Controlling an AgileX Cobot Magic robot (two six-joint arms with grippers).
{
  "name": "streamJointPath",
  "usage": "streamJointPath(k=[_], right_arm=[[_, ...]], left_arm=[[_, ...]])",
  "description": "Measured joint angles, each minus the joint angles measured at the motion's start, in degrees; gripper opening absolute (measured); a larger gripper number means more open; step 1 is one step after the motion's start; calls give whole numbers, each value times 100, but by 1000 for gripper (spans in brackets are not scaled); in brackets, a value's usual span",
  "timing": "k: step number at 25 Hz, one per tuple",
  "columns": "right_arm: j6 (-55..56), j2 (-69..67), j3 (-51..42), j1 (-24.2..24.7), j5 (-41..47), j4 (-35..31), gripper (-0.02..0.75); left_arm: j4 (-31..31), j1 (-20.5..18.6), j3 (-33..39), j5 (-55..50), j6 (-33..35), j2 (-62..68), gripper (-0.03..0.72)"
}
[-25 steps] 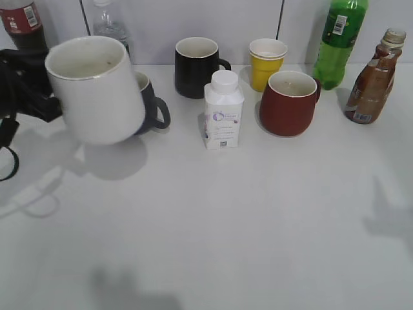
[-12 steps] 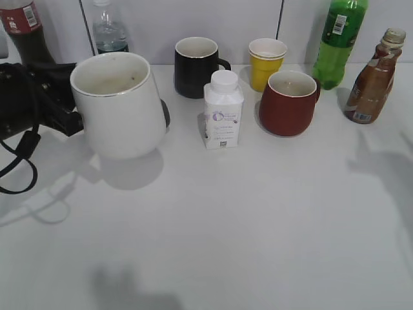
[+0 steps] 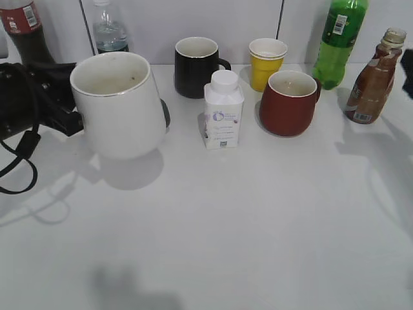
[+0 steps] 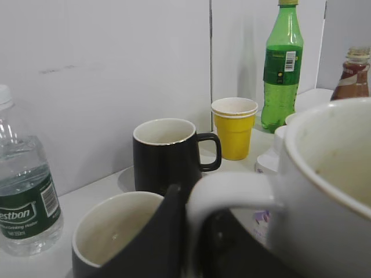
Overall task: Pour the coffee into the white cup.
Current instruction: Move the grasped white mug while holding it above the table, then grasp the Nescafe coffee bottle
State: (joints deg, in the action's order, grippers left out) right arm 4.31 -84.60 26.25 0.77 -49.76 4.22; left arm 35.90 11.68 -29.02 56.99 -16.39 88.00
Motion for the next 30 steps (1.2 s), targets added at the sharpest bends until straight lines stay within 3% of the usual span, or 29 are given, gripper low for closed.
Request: streamJointPath(k=[10,30], right_arm=[[33,-1833,-6,0,-1655,40,599],[35,-3067,769,0,-1945,191,667]], left_arm=[[0,0,0,0,0,0,41],[0,0,0,0,0,0,41]])
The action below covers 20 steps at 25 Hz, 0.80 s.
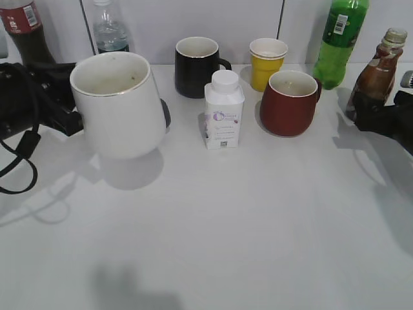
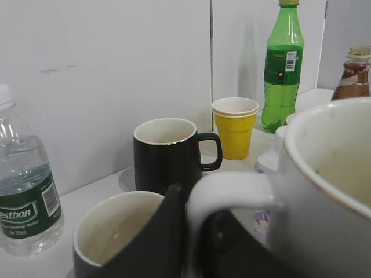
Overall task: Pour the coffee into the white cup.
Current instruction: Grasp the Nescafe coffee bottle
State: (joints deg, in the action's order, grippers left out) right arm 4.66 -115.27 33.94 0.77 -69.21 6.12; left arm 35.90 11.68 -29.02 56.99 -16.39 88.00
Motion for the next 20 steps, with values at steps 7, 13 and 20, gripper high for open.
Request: streamJointPath(k=[7,13,20], right_arm=[[0,-445,495,0,0,0,666],[0,-852,1045,0,46,0,664],[0,-1179,1586,0,213,0,648]], left_arm=[[0,0,0,0,0,0,41],[0,0,0,0,0,0,41],[0,0,0,0,0,0,41]])
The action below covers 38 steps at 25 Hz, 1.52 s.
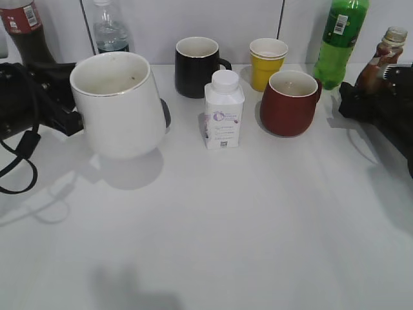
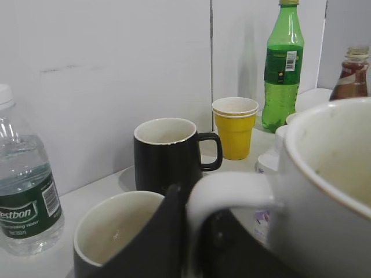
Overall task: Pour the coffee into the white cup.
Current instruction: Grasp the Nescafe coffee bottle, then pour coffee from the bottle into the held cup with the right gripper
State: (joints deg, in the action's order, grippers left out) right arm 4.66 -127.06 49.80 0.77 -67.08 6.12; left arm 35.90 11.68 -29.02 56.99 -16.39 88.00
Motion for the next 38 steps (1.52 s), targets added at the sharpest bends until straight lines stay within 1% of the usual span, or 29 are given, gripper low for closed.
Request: streamJointPath(k=[3,7,15,17,22,27,30,33,38], right_arm=[[0,-95,101,0,57,0,620],[0,-110,113,0,71,20,534],[0,-74,83,0,77,189,530],[0,49,-14,0,200,227,530],[0,822,-394,0,438,261,530],[0,1750,-631,-66,951,306,530],[0,2214,-650,-207,1364,413,530],[0,2622,-650,-477,1651,478,530],[0,3176,-654,-1188,2077,523,529]], left_arm=[[0,0,0,0,0,0,41],[0,0,0,0,0,0,41],[0,0,0,0,0,0,41],[0,0,0,0,0,0,41],[0,0,0,0,0,0,41],[0,0,0,70,0,0,41],[51,0,0,180,-10,0,41],[144,51,0,192,-82,0,41],[214,425,0,131,-87,0,41]])
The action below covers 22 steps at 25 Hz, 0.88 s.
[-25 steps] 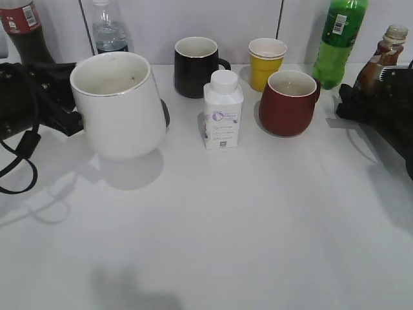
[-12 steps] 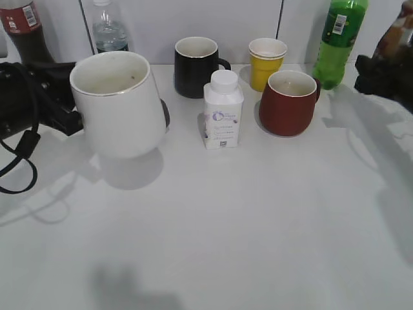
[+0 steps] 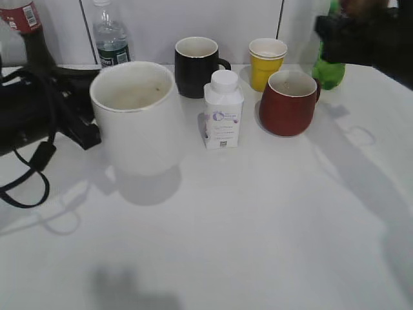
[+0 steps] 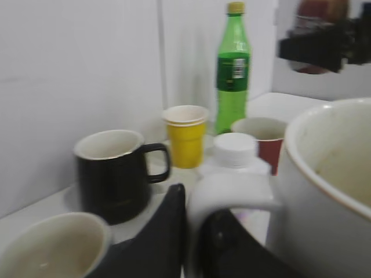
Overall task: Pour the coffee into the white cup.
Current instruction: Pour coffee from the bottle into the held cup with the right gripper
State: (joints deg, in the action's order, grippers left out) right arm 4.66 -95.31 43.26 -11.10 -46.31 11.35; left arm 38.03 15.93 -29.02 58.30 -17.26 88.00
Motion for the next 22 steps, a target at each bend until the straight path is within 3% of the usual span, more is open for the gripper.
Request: streamJointPath(k=[7,12,18,22], right_arm=[[0,348,0,-1123,353,203,529],[0,352,0,-1756,405,623,529],[-229,352,0,-1950,417,1184,529],[-1073,352,0,-1950,434,1219,529]], left_arm=[[22,570,0,-17,-5,0,41],[39,726,0,-84,-10,0,41],[25,733,0,-298,-20,0,41],[-43,733,0,-347,-20,0,41]])
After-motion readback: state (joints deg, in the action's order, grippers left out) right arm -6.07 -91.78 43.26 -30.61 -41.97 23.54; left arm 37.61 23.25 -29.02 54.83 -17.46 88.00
